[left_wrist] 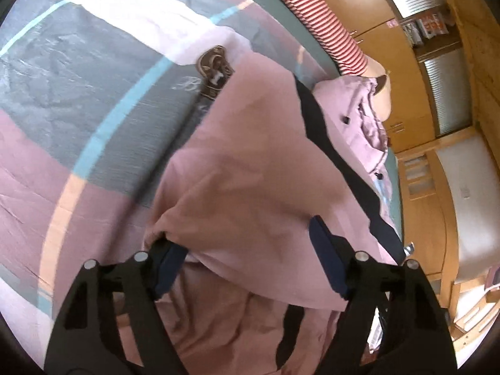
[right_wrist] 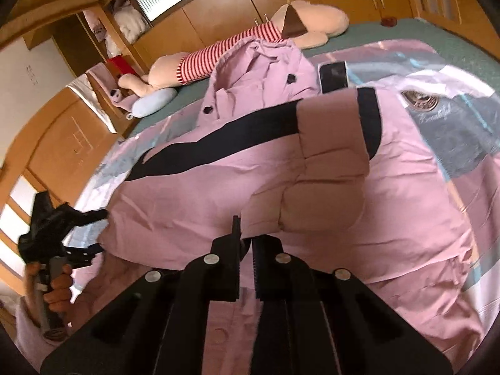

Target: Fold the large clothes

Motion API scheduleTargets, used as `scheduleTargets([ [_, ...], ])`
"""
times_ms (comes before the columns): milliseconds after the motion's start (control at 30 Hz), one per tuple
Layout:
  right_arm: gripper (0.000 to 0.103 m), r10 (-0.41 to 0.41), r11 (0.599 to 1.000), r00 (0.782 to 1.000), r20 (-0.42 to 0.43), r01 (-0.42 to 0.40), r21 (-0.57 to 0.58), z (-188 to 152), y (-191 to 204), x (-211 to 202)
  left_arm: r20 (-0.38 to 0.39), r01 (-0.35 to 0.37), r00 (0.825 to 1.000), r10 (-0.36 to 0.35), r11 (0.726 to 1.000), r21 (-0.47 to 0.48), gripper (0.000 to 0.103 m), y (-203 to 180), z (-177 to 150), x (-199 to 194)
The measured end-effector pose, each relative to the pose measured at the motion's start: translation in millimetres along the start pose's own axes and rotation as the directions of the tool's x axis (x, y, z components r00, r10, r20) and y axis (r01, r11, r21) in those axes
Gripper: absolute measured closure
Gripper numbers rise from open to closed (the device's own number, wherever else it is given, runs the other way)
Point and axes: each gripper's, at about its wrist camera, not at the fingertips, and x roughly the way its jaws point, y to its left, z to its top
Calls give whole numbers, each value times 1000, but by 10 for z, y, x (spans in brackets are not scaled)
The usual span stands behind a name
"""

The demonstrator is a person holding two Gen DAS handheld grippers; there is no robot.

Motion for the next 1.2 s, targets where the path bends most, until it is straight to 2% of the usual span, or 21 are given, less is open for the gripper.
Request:
scheduleTargets([
  [33,88,-4,1000,1000,-29,4,6,2,-15,40,-10,-24,1000,24,999,21,25,-20,-24,31],
  [67,68,-6,999,997,-82,9,36,8,-78,105,-21,-45,999,47,998,53,24,-55,-41,64],
  [100,55,-1,997,994,-108,9,75,4,-138,135,-26,-60,998,62,995,79,21,-104,-74,103],
  [133,32,8,988,995,-101,7,152,6,-249,126,-26,-73,997,76,993,97,19,-142,-92,137],
  [167,26,13,981,997,-76,2,196,10,-313,89,-20,-94,995,98,988,123,18,-178,-118,147],
  [300,25,60,938,998,-26,-48,344,62,-609,-2,-17,-145,988,150,974,176,18,-250,-153,187],
  [333,31,62,931,998,-24,-49,361,60,-657,5,-14,-151,988,156,972,179,18,-273,-144,211],
  [367,57,55,931,998,-30,-41,362,54,-663,24,-9,-167,985,172,966,195,18,-297,-158,215],
  [400,68,21,938,999,-50,-3,346,55,-655,42,-2,-182,982,186,961,209,18,-332,-170,231],
  [467,77,-49,954,998,-39,58,293,79,-586,4,14,-214,976,218,945,246,18,-400,-214,252],
  [567,81,-176,967,984,19,169,192,166,-460,-120,28,-262,963,268,909,324,18,-532,-318,295],
  [667,81,-294,950,956,21,289,122,178,-488,-49,24,-290,952,307,869,401,17,-664,-437,371],
  [733,81,-302,942,953,-28,303,143,102,-607,65,41,-316,942,333,839,444,16,-707,-497,400],
  [800,79,-303,940,952,-37,305,151,84,-631,82,41,-319,940,338,834,449,15,-697,-509,407],
  [833,73,-312,938,949,-36,314,145,76,-628,59,39,-317,941,335,838,444,15,-685,-501,399],
  [867,56,-338,931,941,-28,339,136,73,-616,11,38,-315,942,334,841,440,15,-676,-491,395],
  [900,46,-373,919,928,-18,372,130,83,-613,-11,37,-315,942,333,843,436,15,-667,-486,390],
  [933,31,-406,906,914,-7,403,127,90,-608,-40,38,-316,942,334,843,435,15,-668,-492,387],
  [967,28,-449,887,894,7,444,128,96,-618,-82,40,-319,941,336,842,435,15,-663,-491,384],
  [1067,28,-520,847,853,54,506,160,119,-672,-217,47,-329,937,345,833,445,13,-678,-502,391],
  [1200,28,-498,867,849,175,486,107,149,-477,-366,52,-336,935,352,827,451,12,-720,-512,442],
])
